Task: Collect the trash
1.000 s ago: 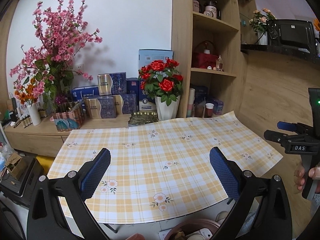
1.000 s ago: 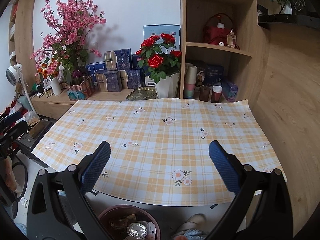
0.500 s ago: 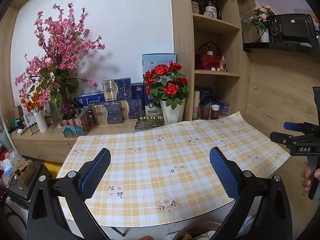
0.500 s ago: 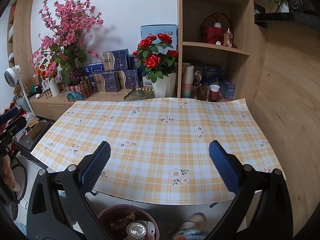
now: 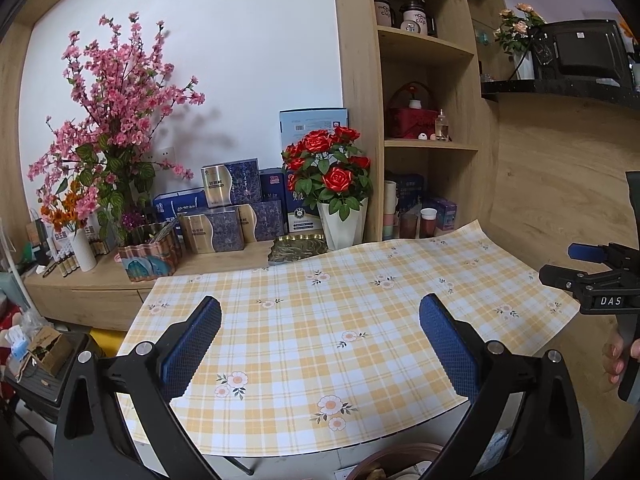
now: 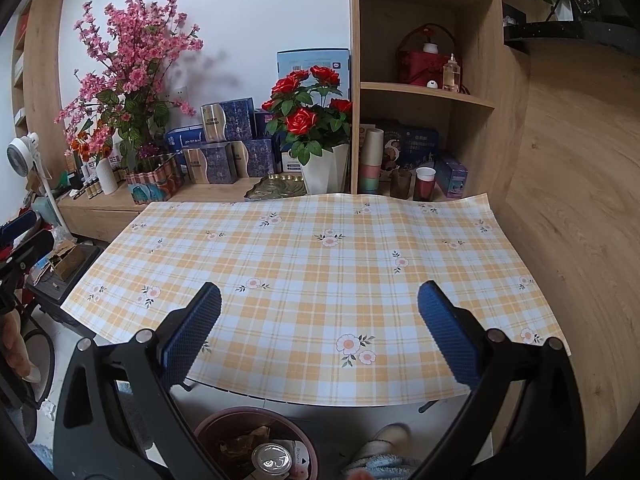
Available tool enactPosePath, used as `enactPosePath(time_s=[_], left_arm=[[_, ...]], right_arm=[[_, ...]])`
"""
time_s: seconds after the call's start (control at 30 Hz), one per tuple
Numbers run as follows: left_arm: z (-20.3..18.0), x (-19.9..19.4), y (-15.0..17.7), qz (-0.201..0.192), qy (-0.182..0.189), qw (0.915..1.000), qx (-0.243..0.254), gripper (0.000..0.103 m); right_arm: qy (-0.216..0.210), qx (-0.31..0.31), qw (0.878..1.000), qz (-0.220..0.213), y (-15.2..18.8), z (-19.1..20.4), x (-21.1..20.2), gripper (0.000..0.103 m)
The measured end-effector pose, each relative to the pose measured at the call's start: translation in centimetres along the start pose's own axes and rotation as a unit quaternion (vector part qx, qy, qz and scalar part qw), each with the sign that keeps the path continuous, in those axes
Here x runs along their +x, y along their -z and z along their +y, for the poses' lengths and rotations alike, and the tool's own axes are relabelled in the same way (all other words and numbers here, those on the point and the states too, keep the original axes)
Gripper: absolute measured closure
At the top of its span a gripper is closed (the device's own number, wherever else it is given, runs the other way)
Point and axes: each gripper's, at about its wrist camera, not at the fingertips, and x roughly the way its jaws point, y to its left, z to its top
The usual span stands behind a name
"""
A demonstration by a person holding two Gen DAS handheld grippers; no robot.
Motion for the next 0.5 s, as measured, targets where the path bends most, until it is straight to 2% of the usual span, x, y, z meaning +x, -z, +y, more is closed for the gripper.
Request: enactPosePath(time_s=[0.5], left_arm=[[-0.19,-0.11,-0.03,0.003,-0.002,1.0000,0.001,0.006]], right_arm=[[0.003,0.001,1.000,-0.003,-0.19,-0.40,-0.24,0.006]])
